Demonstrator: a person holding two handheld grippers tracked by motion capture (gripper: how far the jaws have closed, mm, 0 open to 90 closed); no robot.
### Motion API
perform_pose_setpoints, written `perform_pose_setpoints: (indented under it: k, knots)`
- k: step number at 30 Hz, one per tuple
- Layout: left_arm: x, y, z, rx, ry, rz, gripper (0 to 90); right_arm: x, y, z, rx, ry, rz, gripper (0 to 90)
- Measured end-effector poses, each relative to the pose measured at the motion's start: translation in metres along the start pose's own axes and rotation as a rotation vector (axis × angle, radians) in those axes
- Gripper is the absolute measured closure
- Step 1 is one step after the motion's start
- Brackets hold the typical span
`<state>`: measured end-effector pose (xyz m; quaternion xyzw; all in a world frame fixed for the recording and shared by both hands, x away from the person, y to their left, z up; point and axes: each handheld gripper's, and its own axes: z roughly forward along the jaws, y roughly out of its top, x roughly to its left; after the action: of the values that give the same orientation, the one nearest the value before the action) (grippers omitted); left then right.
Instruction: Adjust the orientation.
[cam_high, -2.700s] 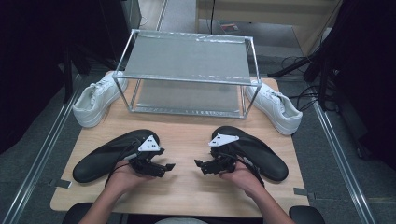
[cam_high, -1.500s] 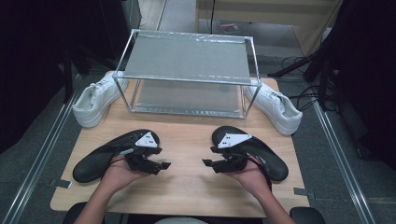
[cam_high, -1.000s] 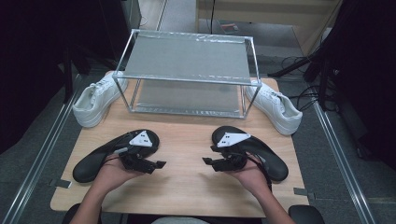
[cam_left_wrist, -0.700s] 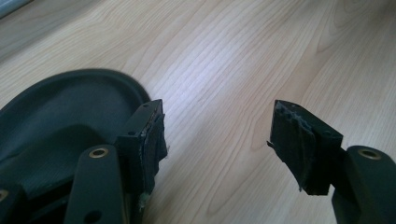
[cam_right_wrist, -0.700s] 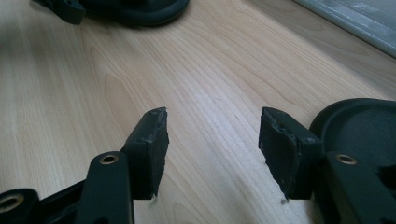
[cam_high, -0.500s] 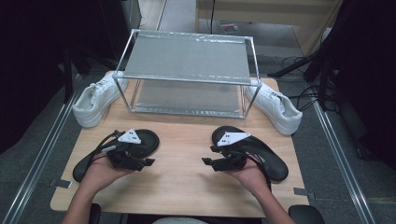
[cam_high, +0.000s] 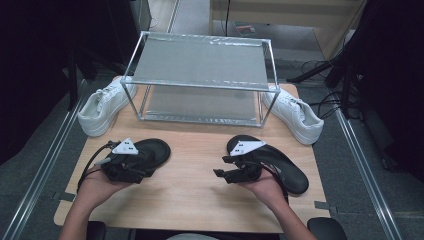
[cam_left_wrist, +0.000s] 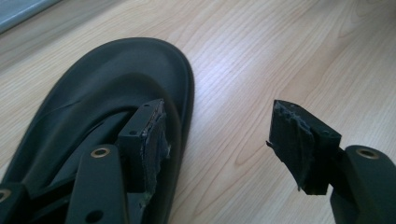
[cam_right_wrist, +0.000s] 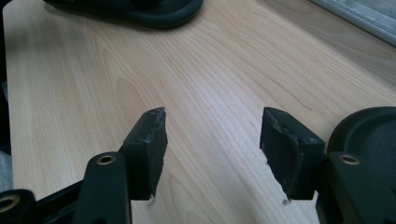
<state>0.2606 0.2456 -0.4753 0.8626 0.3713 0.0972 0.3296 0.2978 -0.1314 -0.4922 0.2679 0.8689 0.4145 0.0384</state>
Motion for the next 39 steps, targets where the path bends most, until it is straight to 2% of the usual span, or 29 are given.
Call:
perform_pose_setpoints:
  k: [9, 15, 20, 26, 34, 36, 38, 39]
  knots:
    - [0.007, -0.005, -0.011, 0.0, 0.033, -0.017, 37.9, -0.002, 0.0, -0.002, -0.003, -0.002, 0.006, 42.1]
    - [0.018, -0.016, -0.018, -0.01, 0.041, -0.061, 38.2, -0.002, 0.0, 0.001, 0.005, -0.002, 0.005, 42.0]
    - [0.023, -0.027, -0.015, -0.001, 0.047, -0.063, 42.2, -0.002, 0.001, 0.004, 0.012, 0.003, 0.003, 41.9]
    - [0.027, -0.036, -0.008, 0.001, 0.035, -0.06, 51.1, -0.001, 0.002, 0.006, 0.014, 0.006, -0.007, 41.9]
    - [0.029, -0.037, 0.0, 0.0, 0.012, -0.052, 57.4, -0.001, 0.003, 0.008, 0.021, 0.008, -0.016, 42.0]
    - [0.031, -0.038, 0.005, 0.017, -0.007, -0.047, 62.1, 0.0, 0.003, 0.009, 0.023, 0.007, -0.013, 42.0]
    - [0.031, -0.038, 0.007, 0.029, -0.01, -0.044, 64.7, 0.0, 0.003, 0.009, 0.023, 0.006, -0.013, 42.0]
    - [0.031, -0.038, 0.009, 0.035, -0.008, -0.043, 69.0, 0.0, 0.003, 0.009, 0.022, 0.006, -0.014, 42.0]
